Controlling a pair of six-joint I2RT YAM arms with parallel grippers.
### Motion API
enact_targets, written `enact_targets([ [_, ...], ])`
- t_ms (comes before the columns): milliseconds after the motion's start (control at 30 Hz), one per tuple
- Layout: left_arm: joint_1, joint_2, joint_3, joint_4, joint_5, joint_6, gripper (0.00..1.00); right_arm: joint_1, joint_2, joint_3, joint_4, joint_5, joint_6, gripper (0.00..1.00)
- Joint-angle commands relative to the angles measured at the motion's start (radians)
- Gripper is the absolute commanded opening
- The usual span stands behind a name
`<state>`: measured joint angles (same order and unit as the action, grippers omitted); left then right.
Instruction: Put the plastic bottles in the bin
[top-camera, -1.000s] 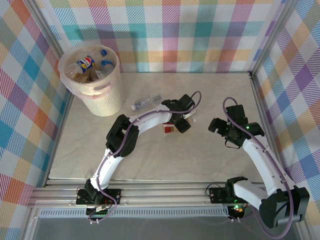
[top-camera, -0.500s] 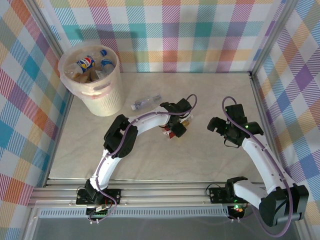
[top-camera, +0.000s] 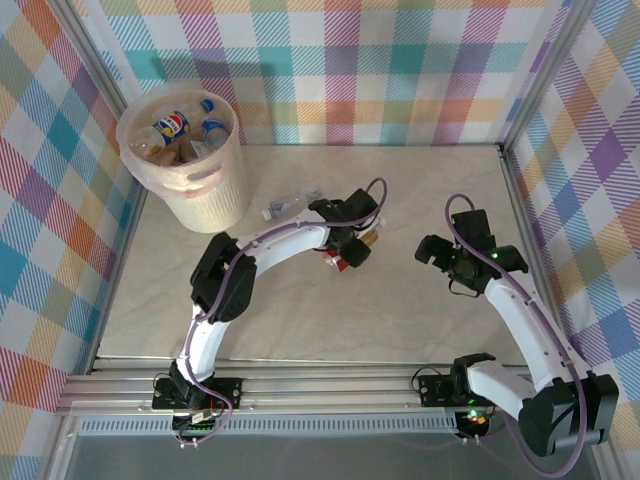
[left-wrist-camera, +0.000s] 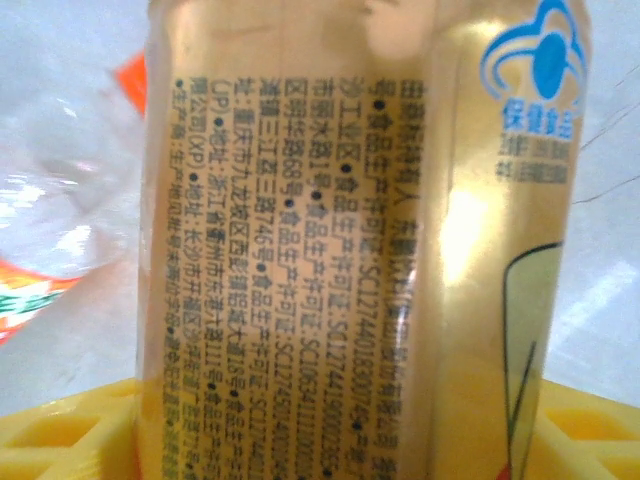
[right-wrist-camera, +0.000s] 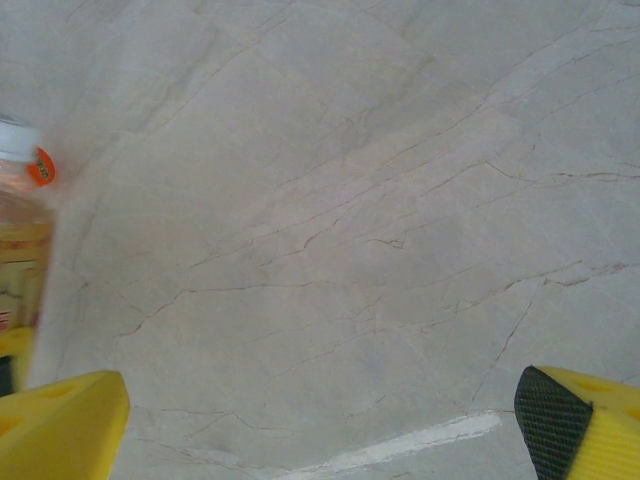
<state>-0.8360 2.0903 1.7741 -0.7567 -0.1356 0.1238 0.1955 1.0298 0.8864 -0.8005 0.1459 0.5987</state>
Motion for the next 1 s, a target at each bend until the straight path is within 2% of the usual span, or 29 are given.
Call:
enact_targets([
  [0,-0.010,-0.143,-0.004,0.014,-0.038,0.006,0.70,-0.005,-0.026,-0.014,0.020,-0.003,-0.002,1.00],
  [233,0.016,-0.282,0.048,-0.053,-0.210,0.082,0.69,-0.005,-0.048,-0.016,0.030,-0.009,-0.013,1.00],
  [533,0.177,-0.460,0.113,-0.087,-0.310,0.193,0.69,-0.005,-0.057,-0.016,0.041,-0.020,-0.026,1.00],
  [667,0.321,-0.515,0.134,-0.072,-0.325,0.241,0.67,-0.005,-0.062,-0.015,0.041,-0.020,-0.029,1.00],
  [800,0.496,-0.540,0.173,-0.075,-0.289,0.280,0.67,-0.005,-0.068,-0.017,0.040,-0.020,-0.030,1.00],
  [967,0.658,-0.557,0.190,-0.037,-0.258,0.333,0.67,-0.005,-0.068,-0.018,0.045,-0.020,-0.025,1.00],
])
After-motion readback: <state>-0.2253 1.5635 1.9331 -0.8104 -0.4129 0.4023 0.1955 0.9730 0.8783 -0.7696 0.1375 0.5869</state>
